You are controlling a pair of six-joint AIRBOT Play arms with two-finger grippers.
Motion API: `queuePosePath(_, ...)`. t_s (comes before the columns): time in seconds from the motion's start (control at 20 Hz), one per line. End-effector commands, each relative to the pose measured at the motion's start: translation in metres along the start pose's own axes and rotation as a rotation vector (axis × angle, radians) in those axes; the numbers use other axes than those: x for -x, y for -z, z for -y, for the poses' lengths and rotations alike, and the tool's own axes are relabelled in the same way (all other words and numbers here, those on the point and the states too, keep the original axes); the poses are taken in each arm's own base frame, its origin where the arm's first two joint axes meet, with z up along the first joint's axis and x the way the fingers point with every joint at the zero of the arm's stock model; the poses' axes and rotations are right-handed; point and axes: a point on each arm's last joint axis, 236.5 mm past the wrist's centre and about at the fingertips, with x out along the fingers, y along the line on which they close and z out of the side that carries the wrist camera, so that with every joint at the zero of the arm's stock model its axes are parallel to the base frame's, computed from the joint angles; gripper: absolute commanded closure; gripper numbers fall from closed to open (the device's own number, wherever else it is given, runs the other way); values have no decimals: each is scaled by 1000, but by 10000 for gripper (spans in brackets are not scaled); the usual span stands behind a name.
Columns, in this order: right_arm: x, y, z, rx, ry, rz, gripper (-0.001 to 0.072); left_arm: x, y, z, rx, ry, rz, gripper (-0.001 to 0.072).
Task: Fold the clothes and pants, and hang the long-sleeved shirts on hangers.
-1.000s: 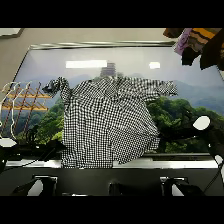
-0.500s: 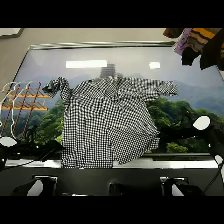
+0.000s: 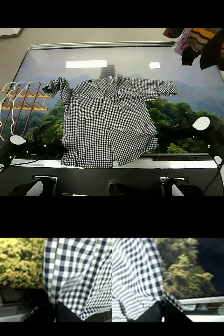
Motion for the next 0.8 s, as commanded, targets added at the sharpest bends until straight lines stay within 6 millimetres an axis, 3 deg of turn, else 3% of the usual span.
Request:
queuePosePath(0.0,-9,10,-19,-19,-105,-31,673,-3,-3,16,-12,42,2,677)
queuePosePath(0.1,-4,-5,-46,-10,-223,34,673,10,-21,38,-25,93,54,679)
queuePosePath(0.2,24,-42,-81,34,-327,181,673,42,-54,72,-91,140,151,679)
queuePosePath(0.3,74,-81,-118,129,-392,355,673,95,-90,120,-214,173,290,680)
queuePosePath(0.45,171,-111,-176,327,-459,592,672,206,-125,213,-451,229,578,679)
queuePosePath(0.5,209,-111,-196,420,-475,670,672,248,-126,245,-529,251,680,678)
queuePosePath(0.6,285,-99,-232,554,-516,828,672,326,-106,299,-676,290,857,678)
queuePosePath(0.75,404,-55,-262,706,-524,1124,672,426,-43,355,-863,334,1112,677)
